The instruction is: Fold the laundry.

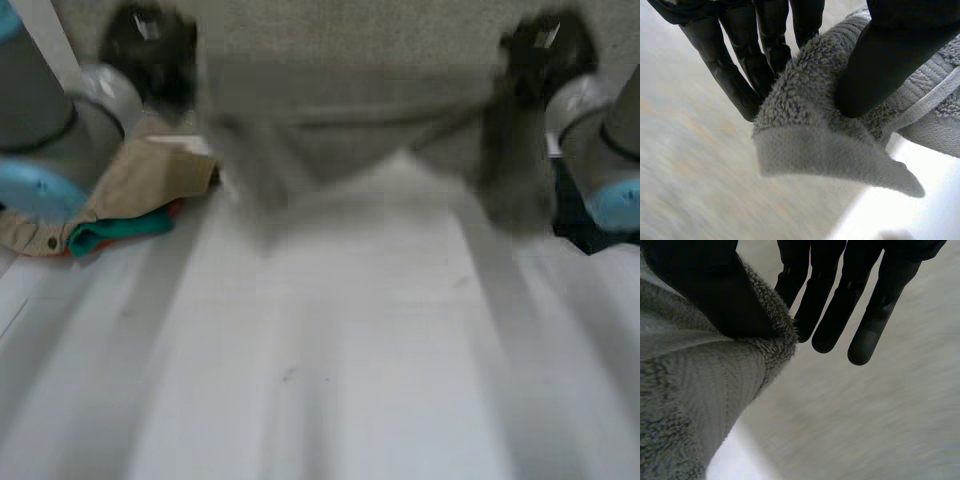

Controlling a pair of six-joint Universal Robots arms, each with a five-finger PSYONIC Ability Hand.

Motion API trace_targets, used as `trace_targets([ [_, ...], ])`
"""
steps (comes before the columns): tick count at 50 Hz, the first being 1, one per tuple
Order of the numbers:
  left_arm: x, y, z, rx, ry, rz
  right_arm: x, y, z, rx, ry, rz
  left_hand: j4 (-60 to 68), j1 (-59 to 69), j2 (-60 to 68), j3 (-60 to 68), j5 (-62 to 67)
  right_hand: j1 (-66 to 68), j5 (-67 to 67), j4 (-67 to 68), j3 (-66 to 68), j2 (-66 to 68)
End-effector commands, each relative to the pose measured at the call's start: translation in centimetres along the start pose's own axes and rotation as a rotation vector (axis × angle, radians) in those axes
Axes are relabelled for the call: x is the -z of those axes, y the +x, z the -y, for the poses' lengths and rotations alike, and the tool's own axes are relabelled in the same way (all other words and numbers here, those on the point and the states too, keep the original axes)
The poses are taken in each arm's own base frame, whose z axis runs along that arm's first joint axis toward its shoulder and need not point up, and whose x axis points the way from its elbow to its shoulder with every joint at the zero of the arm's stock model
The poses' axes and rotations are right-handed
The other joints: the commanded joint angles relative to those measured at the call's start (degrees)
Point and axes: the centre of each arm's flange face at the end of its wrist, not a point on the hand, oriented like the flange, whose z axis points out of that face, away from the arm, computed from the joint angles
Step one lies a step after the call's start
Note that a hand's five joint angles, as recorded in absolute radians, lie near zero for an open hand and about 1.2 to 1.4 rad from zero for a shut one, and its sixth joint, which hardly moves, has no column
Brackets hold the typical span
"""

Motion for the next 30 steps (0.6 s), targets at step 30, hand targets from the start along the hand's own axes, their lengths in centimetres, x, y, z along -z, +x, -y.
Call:
trace_targets([
  [30, 8.5, 6.6, -10.9, 0.189, -0.342, -0.114, 9.8, -9.6, -11.8, -0.118, -0.470, 0.615, 11.60, 15.64, 11.66, 12.20, 14.33, -0.35, -4.47, -6.98, -6.69, -5.68],
])
